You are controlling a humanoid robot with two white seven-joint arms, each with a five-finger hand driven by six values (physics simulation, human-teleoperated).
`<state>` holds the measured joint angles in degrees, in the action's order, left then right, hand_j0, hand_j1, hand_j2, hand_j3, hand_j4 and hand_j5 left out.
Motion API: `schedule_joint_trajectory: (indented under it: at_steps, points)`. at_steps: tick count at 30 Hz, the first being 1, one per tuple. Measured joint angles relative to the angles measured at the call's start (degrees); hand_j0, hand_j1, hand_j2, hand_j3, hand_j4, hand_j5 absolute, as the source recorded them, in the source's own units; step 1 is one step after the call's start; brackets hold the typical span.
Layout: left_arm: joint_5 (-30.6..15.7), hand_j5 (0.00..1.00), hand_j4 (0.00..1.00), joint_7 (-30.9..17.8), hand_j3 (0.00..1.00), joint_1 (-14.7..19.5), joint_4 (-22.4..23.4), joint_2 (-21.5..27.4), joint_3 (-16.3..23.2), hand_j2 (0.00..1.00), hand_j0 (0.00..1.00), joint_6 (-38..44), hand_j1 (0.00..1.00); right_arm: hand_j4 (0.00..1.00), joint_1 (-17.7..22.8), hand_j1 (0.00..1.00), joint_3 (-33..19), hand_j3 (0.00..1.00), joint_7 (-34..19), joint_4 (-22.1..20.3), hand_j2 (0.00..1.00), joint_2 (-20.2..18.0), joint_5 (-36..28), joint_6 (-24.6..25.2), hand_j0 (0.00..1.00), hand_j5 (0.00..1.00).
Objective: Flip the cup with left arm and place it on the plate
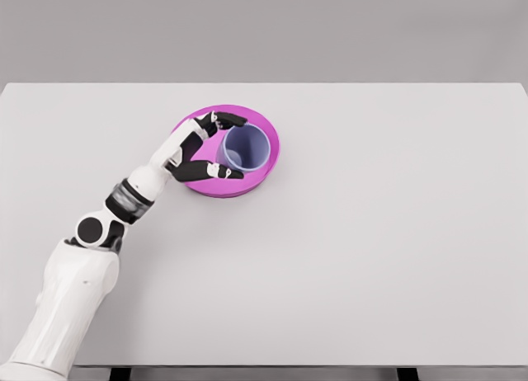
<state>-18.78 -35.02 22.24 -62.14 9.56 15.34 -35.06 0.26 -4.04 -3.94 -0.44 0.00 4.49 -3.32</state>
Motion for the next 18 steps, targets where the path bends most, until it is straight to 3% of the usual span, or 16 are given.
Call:
schedule_joint_trajectory:
  at_steps: [18]
  points:
    - [-1.7,0.62,0.62,0.0,0.62,1.5,6.0,-1.3,0.5,0.62,0.62,0.0,0.62,1.00,0.0,1.00,0.0,1.00,0.0,0.0,1.00,0.0,0.0,0.0,1.00,1.00]
